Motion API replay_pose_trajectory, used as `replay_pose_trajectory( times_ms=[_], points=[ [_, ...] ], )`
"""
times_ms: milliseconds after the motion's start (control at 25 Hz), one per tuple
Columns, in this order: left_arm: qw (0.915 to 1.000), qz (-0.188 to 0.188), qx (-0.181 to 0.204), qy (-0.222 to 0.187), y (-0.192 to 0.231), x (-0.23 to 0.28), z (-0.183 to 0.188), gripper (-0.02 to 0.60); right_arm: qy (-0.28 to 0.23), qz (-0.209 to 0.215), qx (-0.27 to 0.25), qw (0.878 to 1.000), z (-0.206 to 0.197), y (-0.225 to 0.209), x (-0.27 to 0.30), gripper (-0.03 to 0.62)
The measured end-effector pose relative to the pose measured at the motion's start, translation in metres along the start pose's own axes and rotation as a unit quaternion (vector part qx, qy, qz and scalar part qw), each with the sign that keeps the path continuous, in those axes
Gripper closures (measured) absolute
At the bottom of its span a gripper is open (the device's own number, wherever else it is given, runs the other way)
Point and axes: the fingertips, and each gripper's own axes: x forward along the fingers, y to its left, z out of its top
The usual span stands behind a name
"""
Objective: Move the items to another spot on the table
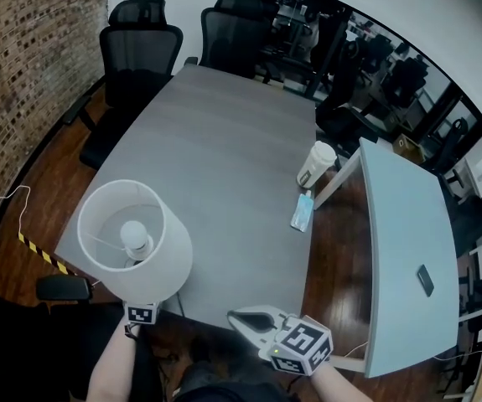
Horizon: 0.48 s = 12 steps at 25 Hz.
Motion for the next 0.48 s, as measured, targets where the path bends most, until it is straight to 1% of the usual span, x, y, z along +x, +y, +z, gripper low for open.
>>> replay_pose_trajectory(
  times_ms=[200,480],
  points=[
    [0.9998,0.003,-0.017,0.005,0.0038,-0.0004,0.0005,0.414,-0.002,-0.004,0.010,1.000,-0.0070,-0.0021,-0.0031,0.585],
    [0.9991,0.019,-0.038,0.006,0.0037,-0.0039,-0.0012,0.417,-0.020,-0.017,0.009,1.000,-0.0017,-0.0085,-0.0105,0.585]
  ],
)
